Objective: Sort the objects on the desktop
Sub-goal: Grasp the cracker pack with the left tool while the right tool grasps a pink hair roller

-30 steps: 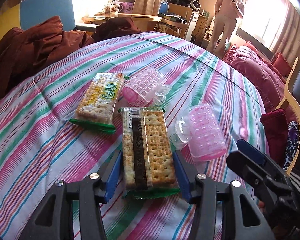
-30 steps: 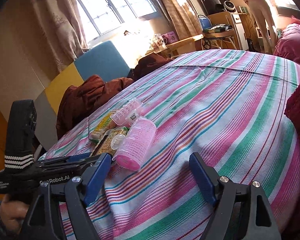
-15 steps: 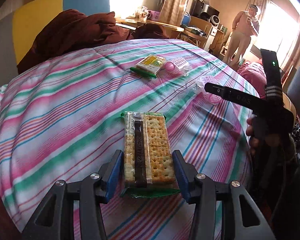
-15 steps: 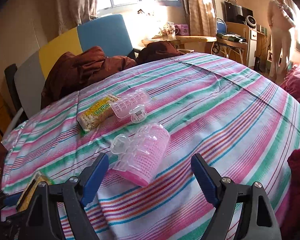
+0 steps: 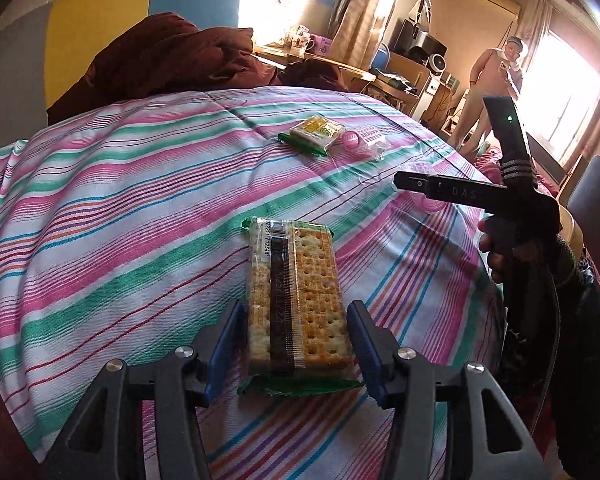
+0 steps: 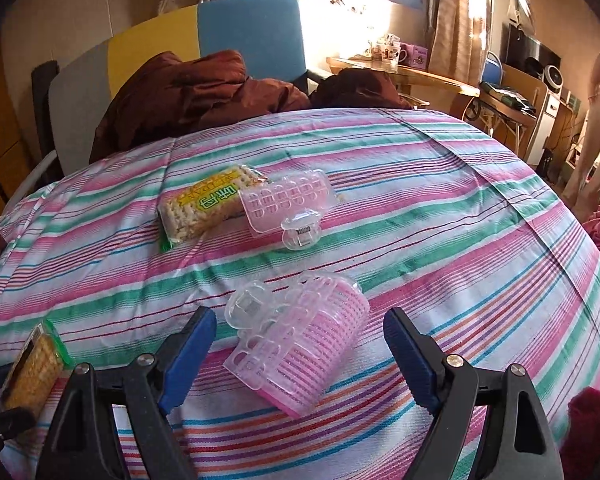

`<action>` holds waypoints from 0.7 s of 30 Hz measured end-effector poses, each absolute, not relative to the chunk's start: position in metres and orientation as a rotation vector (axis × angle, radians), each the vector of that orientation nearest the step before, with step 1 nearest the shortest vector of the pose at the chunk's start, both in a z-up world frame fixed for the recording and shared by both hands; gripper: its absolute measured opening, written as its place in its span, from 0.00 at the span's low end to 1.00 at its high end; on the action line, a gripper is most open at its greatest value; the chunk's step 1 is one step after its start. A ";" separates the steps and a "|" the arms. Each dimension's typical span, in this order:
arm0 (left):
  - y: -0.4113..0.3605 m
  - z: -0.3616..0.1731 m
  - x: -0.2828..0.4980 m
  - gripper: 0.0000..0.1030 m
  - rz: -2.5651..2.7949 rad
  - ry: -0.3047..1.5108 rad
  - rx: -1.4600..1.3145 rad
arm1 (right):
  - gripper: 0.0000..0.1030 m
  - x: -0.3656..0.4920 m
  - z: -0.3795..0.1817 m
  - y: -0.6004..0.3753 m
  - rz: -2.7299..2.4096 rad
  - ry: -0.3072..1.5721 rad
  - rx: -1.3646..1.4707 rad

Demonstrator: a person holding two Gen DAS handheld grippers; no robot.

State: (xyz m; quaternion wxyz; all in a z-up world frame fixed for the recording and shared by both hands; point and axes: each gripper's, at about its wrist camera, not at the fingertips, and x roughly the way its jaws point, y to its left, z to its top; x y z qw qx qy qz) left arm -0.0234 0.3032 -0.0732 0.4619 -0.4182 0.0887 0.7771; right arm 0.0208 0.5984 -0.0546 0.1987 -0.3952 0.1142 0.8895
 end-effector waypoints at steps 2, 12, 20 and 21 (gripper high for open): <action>0.303 -0.074 -0.023 0.54 1.913 0.209 -1.021 | 0.82 0.021 -0.055 0.595 2.511 0.361 -1.146; 0.301 -0.074 -0.025 0.54 1.901 0.175 -1.022 | 0.82 0.039 -0.048 0.581 2.583 0.417 -1.121; 0.306 -0.070 -0.033 0.60 1.881 0.132 -1.083 | 0.83 0.023 -0.048 0.584 2.610 0.233 -1.169; 0.309 -0.069 -0.034 0.60 1.885 0.141 -1.084 | 0.83 0.020 -0.049 0.583 2.615 0.211 -1.183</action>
